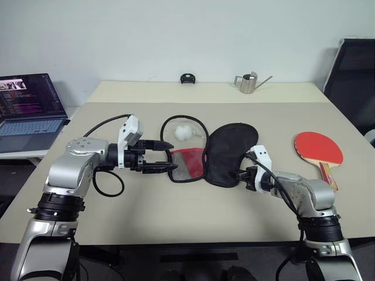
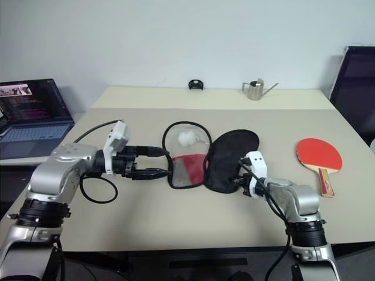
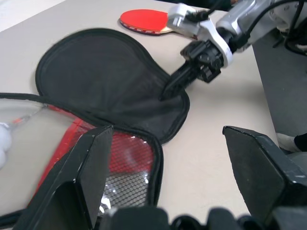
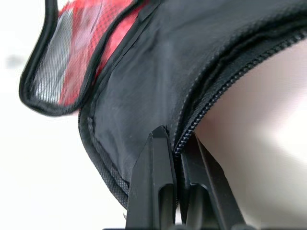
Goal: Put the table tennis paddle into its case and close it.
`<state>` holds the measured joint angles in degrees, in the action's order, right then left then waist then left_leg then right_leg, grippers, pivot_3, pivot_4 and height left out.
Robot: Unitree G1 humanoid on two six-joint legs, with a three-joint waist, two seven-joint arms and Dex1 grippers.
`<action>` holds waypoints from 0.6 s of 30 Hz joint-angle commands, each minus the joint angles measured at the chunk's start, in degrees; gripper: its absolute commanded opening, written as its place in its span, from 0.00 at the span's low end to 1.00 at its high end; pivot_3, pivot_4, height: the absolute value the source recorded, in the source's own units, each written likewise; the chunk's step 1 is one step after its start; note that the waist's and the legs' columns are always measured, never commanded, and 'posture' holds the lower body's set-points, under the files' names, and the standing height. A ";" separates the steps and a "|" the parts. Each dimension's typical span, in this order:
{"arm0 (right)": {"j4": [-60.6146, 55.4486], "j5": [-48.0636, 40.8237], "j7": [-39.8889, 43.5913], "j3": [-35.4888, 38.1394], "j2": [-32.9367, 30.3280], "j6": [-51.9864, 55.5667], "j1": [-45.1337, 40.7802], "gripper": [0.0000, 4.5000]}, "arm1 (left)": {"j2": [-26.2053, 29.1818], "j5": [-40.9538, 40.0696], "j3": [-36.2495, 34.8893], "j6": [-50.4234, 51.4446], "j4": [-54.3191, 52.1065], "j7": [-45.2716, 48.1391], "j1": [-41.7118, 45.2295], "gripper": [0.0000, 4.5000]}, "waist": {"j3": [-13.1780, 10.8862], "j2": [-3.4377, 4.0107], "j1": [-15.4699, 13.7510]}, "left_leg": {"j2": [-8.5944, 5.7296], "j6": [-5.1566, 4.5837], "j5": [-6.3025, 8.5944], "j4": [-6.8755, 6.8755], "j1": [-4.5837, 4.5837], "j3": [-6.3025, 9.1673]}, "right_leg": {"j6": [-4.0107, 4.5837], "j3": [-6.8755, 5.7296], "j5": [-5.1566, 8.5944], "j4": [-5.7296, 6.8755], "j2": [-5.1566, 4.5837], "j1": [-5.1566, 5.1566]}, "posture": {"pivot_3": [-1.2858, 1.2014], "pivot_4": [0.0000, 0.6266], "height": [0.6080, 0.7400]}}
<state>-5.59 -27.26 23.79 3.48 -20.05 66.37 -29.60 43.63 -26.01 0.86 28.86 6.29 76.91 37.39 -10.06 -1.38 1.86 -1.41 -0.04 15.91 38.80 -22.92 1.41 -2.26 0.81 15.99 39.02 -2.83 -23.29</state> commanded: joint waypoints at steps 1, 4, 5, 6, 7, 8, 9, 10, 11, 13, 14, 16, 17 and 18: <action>-1.90 -1.30 1.13 1.77 -1.71 0.52 0.00 0.00 | 0.20 -0.69 0.18 0.16 -2.58 0.52 0.74 0.89 | 0.00 0.00 0.00 | 0.00 0.00 0.00 0.00 0.00 0.00 | 0.00 0.00 0.00 0.00 0.00 0.00 | 0.52 0.24 1.00; -1.50 -1.49 2.09 1.36 -3.48 0.63 -0.14 0.00 | -0.09 -0.66 0.87 0.10 -2.62 0.74 0.82 0.89 | 0.00 0.00 -0.01 | 0.00 0.00 0.00 0.00 -0.01 0.00 | 0.00 0.00 0.00 0.00 0.00 0.01 | 0.52 0.24 1.00; -1.35 -1.50 2.53 1.07 -4.11 0.59 -0.16 0.00 | -0.14 -0.62 1.10 0.03 -2.55 0.84 0.87 0.89 | 0.00 0.00 -0.01 | 0.00 0.00 0.00 0.00 -0.01 0.00 | 0.00 0.00 0.00 -0.01 0.00 0.01 | 0.52 0.24 1.00; -1.09 -1.37 3.05 0.72 -4.95 0.45 -0.19 0.00 | -0.18 -0.53 1.41 -0.06 -2.50 1.05 0.96 0.89 | 0.00 0.00 -0.01 | 0.00 0.00 0.00 0.00 -0.01 0.00 | 0.00 0.01 0.00 -0.01 0.00 0.01 | 0.52 0.24 1.00; -0.90 -1.28 3.41 0.49 -5.51 0.33 -0.22 0.00 | -0.20 -0.47 1.62 -0.11 -2.47 1.20 1.02 0.89 | 0.00 0.00 -0.02 | 0.00 0.00 0.00 0.00 -0.01 -0.01 | 0.00 0.00 0.00 -0.01 0.00 0.01 | 0.52 0.24 1.00; -0.15 -0.92 4.30 0.05 -6.82 -0.13 -0.51 0.00 | -0.30 -0.42 1.93 -0.05 -2.52 1.37 1.24 0.89 | 0.00 -0.01 -0.02 | 0.00 0.00 0.00 0.00 -0.01 0.00 | 0.00 0.00 0.00 -0.01 0.00 0.01 | 0.52 0.24 1.00; 0.62 -0.58 5.18 -0.36 -8.11 -0.63 -0.82 0.00 | -0.39 -0.38 2.22 0.02 -2.64 1.46 1.42 0.89 | 0.00 0.00 -0.03 | 0.00 -0.01 0.00 0.00 -0.01 0.00 | 0.00 0.00 0.00 -0.02 0.00 0.01 | 0.52 0.24 1.00; 1.55 -0.31 6.12 -0.67 -9.32 -1.07 -1.26 0.00 | -0.47 -0.45 2.51 0.18 -2.84 1.57 1.56 0.89 | -0.01 -0.01 -0.05 | -0.01 -0.01 0.00 0.00 -0.01 -0.01 | 0.00 0.00 0.00 -0.02 0.00 0.01 | 0.52 0.24 1.00; 2.41 -0.09 7.02 -1.02 -10.44 -1.42 -1.68 0.00 | -0.55 -0.51 2.78 0.32 -3.08 1.65 1.63 0.89 | -0.01 -0.01 -0.06 | -0.01 -0.01 0.00 0.00 -0.01 -0.01 | 0.00 0.00 0.00 -0.02 0.00 0.02 | 0.52 0.24 1.00; 3.77 0.19 8.60 -1.81 -12.16 -1.97 -2.32 0.00 | -0.67 -0.54 3.15 0.40 -3.48 1.80 1.65 0.89 | -0.01 -0.01 -0.07 | -0.01 -0.01 0.00 0.01 -0.01 -0.02 | 0.00 0.00 0.00 -0.03 0.00 0.02 | 0.52 0.24 1.00; 4.45 0.29 9.41 -2.23 -13.00 -2.19 -2.62 0.00 | -0.78 -0.57 3.31 0.50 -3.70 1.76 1.67 0.89 | -0.01 -0.01 -0.04 | -0.01 -0.01 0.00 0.00 -0.01 -0.02 | 0.00 0.00 0.00 -0.03 0.00 0.02 | 0.52 0.24 1.00; 5.99 0.94 11.30 -3.45 -14.95 -3.04 -3.27 0.00 | -1.11 -0.64 3.64 0.78 -4.18 1.61 1.77 0.89 | -0.01 -0.02 -0.03 | 0.00 -0.01 0.00 0.00 -0.01 -0.02 | 0.00 0.00 0.00 -0.02 0.01 0.02 | 0.52 0.24 1.00; 7.01 1.34 12.11 -3.93 -15.71 -3.61 -3.74 0.00 | -1.30 -0.68 3.82 0.91 -4.43 1.55 1.82 0.89 | -0.01 -0.02 -0.03 | 0.00 -0.01 0.00 0.00 -0.01 -0.02 | 0.00 0.01 0.00 -0.02 0.01 0.02 | 0.52 0.24 1.00; 8.22 1.88 12.90 -4.43 -16.40 -4.31 -4.35 0.00 | -1.52 -0.68 4.01 1.03 -4.67 1.43 1.86 0.89 | -0.01 -0.02 -0.03 | 0.00 -0.01 0.00 0.00 -0.01 -0.02 | 0.00 0.01 0.00 -0.02 0.01 0.02 | 0.52 0.24 1.00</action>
<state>2.00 -26.14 35.10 -1.05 -35.06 63.88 -32.17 42.37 -26.02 5.03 29.74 4.05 78.17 37.89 -10.08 -1.40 1.82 -1.41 -0.05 15.91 38.80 -22.93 1.38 -2.26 0.83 15.99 38.99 -2.83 -23.26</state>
